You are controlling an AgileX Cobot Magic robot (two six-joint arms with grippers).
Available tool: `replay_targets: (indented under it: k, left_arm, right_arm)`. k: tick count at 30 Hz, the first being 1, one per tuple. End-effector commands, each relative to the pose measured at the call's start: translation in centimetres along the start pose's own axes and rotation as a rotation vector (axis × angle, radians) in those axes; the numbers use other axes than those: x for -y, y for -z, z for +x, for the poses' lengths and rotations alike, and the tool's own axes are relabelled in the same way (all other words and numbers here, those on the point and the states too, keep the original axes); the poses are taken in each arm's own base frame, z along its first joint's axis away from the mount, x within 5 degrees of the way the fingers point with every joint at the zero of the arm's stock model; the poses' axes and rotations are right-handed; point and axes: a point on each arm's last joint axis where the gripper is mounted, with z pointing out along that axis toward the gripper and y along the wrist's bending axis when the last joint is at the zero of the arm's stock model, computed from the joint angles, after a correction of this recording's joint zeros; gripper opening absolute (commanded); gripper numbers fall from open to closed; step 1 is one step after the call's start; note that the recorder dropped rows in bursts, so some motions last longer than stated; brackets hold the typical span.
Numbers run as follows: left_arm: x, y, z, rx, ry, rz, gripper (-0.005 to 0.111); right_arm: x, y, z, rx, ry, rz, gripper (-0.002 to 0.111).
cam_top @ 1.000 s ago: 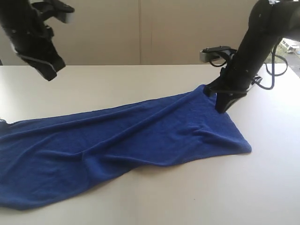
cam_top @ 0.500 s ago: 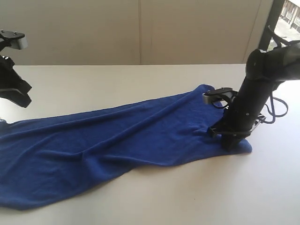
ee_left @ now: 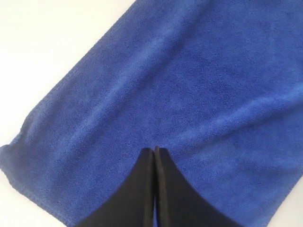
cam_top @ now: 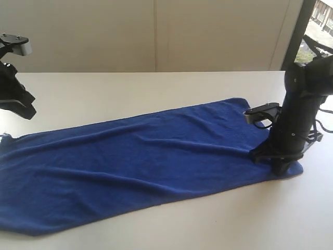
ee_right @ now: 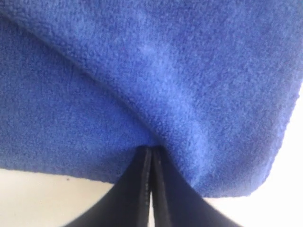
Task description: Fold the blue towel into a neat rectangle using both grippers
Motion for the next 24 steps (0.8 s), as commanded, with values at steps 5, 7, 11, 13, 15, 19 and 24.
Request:
replay_targets:
  k: [5,7,11,13,15,19,24]
  left_arm:
    - [0.3,0.4,0.2,0.002,0.006,0.018,0.000]
    - [0.3,0.4,0.2,-0.002,0.005,0.021,0.000]
    - [0.3,0.4,0.2,0.000,0.005,0.020,0.000]
    - [0.3,0.4,0.2,0.001,0.005,0.018,0.000]
    - [0.3,0.4,0.2,0.002,0.007,0.020,0.000]
    - [0.3,0.4,0.2,0.004,0.010,0.022,0.000]
    - [0.3,-0.2,0.3,-0.019,0.023,0.043,0.000]
  right_arm:
    - [1.8,-2.5,4.8,-0.180,-0.087,-0.004,0.000]
    - [1.5,-2.2,5.5,-0.191,-0.107,-0.007,0.000]
    - [1.1,-1.4,6.7,-0.212,-0.177,-0.008,0.000]
    - [1.1,-0.8,6.8,-0.186,-0.179,-0.003,0.000]
    - [1.0,0.3,6.6,-0.120,-0.181,-0.005,0.000]
    - [0.8,3.6,5.5,0.087,-0.223,-0.020,0.000]
    - [1.6,7.1,3.2,0.270,-0.212,0.005,0.000]
